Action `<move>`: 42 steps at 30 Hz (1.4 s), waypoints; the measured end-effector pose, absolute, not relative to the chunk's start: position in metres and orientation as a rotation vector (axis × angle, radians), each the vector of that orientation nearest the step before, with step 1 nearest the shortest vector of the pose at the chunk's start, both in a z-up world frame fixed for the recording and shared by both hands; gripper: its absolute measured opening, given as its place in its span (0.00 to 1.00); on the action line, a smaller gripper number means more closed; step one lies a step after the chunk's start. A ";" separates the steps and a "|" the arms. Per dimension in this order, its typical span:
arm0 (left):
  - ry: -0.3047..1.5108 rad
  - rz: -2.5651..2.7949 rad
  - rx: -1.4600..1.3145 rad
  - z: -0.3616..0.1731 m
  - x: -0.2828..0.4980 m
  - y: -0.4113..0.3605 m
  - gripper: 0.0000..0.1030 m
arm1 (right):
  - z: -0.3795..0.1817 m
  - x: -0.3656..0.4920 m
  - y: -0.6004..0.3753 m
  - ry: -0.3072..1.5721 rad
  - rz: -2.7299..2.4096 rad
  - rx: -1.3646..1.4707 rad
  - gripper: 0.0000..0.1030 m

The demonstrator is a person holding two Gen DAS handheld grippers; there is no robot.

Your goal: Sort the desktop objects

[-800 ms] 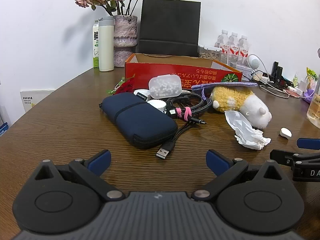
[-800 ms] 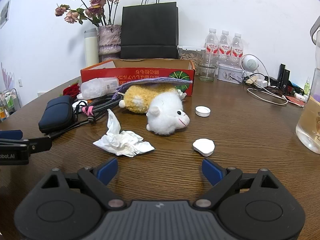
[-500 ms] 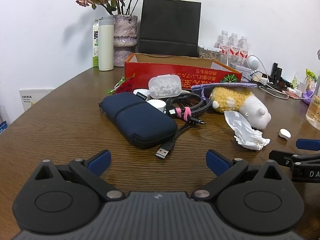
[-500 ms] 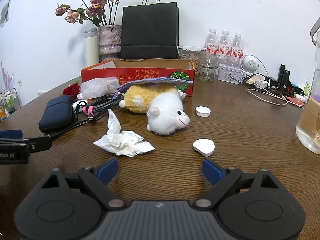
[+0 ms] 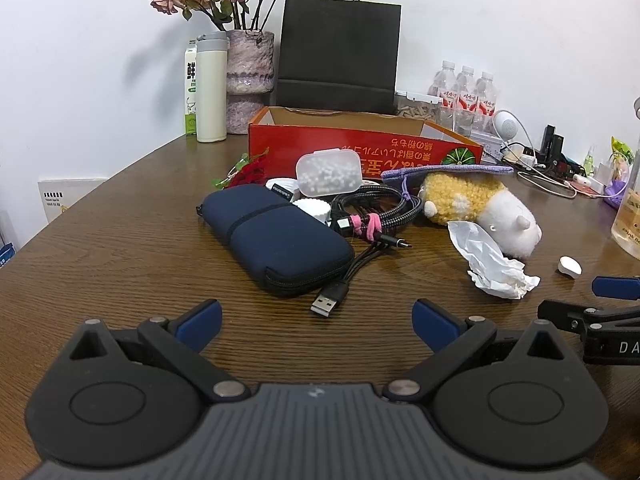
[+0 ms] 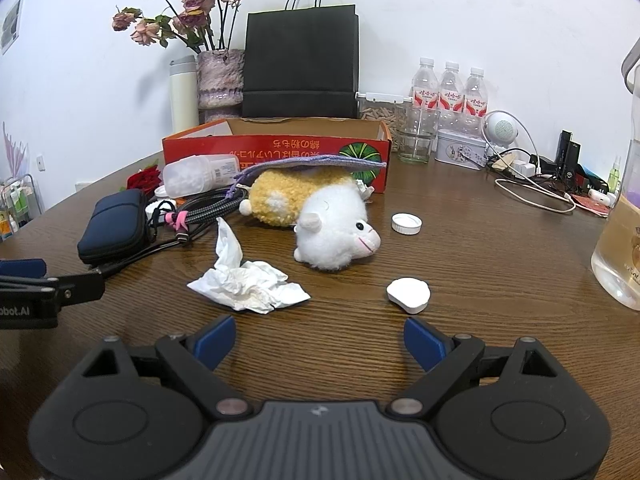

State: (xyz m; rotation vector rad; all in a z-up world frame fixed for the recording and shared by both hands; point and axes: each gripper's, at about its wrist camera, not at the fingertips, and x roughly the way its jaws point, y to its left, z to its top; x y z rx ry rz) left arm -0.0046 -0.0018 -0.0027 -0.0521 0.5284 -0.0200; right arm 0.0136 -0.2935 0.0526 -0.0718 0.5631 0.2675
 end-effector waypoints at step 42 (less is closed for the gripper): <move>0.540 0.062 -0.058 0.021 0.049 0.009 1.00 | 0.058 0.071 -0.339 0.643 0.236 -0.072 0.42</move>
